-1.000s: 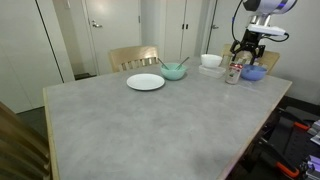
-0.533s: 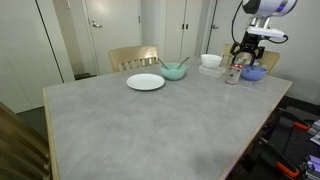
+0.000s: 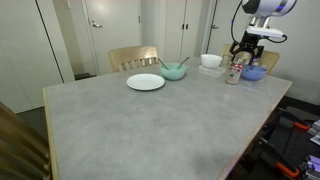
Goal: Move the can to the left side of the table
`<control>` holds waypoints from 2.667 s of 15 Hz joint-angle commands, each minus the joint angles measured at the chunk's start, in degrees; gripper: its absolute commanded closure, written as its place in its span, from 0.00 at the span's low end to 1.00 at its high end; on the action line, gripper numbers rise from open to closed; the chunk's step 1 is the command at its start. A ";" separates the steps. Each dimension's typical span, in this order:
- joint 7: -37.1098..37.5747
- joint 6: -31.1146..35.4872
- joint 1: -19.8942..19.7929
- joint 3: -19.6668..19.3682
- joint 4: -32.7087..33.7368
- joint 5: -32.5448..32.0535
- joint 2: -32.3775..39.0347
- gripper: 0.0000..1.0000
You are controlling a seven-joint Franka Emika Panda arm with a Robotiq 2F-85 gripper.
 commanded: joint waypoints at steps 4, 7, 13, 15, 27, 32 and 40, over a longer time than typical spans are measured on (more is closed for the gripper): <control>2.69 0.59 0.88 1.88 2.78 -0.26 2.53 0.00; 3.64 0.37 1.48 2.51 3.37 -0.54 3.06 0.00; 4.50 0.25 1.66 2.64 4.84 -0.66 4.61 0.37; 4.49 0.31 1.62 2.61 4.87 -0.66 4.61 0.52; 9.95 0.39 4.40 1.88 4.67 -10.26 0.48 0.58; 11.50 0.50 9.29 3.68 3.88 -17.50 -2.31 0.58; 10.59 -9.54 16.00 10.45 2.81 -22.21 -6.76 0.58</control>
